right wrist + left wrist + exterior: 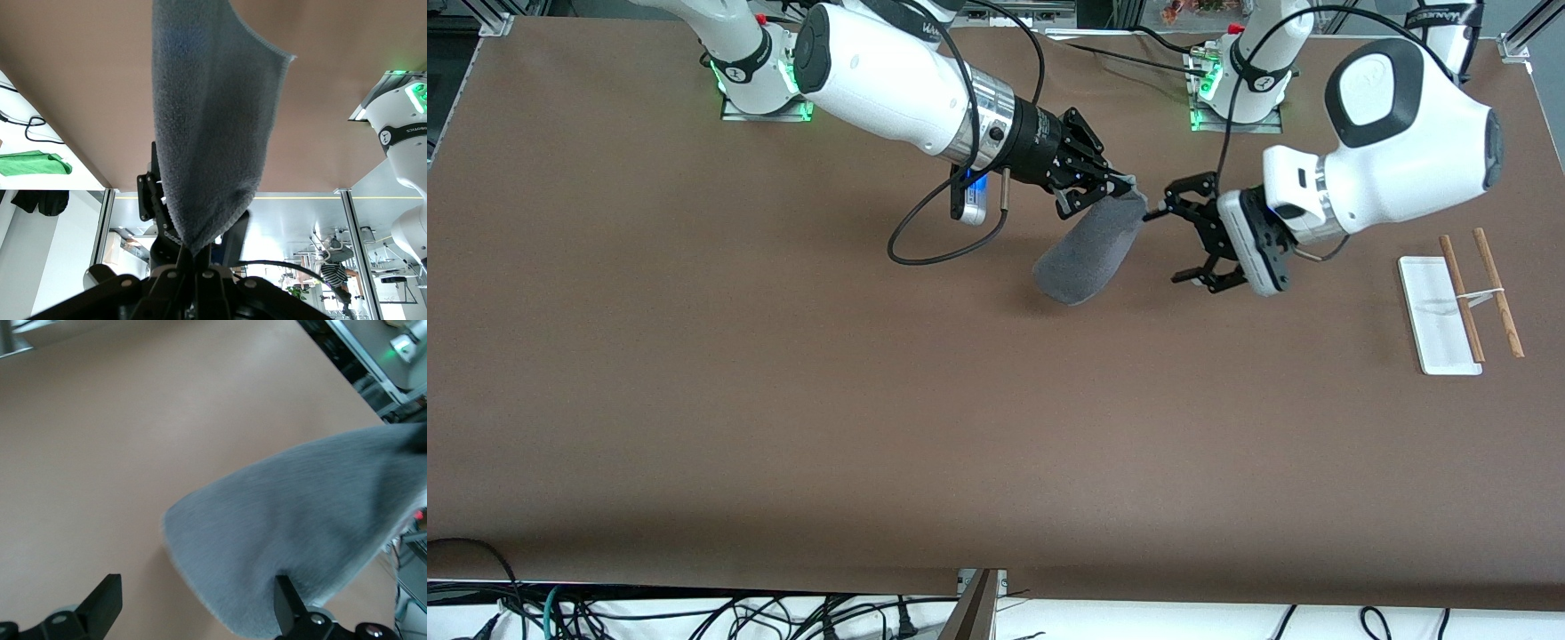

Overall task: Pass towel and hang on rack
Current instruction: 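Grasp the hanging towel with the left gripper beside the right gripper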

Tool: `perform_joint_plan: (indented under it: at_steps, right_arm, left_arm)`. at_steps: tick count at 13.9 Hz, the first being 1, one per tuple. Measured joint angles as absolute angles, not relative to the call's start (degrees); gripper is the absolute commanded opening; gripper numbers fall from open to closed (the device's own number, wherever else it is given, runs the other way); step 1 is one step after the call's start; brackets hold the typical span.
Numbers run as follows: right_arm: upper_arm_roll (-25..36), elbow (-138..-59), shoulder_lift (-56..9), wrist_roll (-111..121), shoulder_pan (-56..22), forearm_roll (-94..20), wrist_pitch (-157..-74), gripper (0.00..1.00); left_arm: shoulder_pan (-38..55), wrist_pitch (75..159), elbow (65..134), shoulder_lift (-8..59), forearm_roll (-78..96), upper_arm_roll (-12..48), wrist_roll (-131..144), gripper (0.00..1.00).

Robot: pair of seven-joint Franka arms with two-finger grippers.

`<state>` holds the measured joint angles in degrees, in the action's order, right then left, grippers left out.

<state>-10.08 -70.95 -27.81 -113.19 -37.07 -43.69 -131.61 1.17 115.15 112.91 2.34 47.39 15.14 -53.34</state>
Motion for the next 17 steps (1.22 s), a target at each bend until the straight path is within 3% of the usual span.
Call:
perform_joint_plan:
  at_steps: [8, 10, 11, 15, 17]
  right_arm:
    - [-10.1, -70.9, -27.8, -113.2, -37.1, -43.7, -131.6, 0.0]
    - [-10.1, -70.9, -27.8, -113.2, -37.1, -43.7, -131.6, 0.0]
    - [-10.1, -70.9, -27.8, -113.2, -37.1, -43.7, -131.6, 0.0]
    - [-10.1, -70.9, -27.8, -113.2, -37.1, -43.7, -131.6, 0.0]
    - [-10.1, -70.9, -27.8, -113.2, -37.1, -43.7, -131.6, 0.0]
  left_arm:
    - [-0.6, 110.1, 113.5, -2.0, 47.4, 17.1, -57.9, 1.0]
    - [-0.7, 110.0, 113.8, -2.0, 47.4, 17.3, -58.4, 0.95]
    - [-0.7, 110.1, 113.9, -2.0, 47.4, 17.5, -58.5, 0.85]
    - [-0.7, 111.5, 114.1, -1.8, 47.4, 17.6, -58.6, 0.04]
    - [-0.7, 112.0, 114.3, -1.2, 47.4, 17.6, -58.7, 0.0]
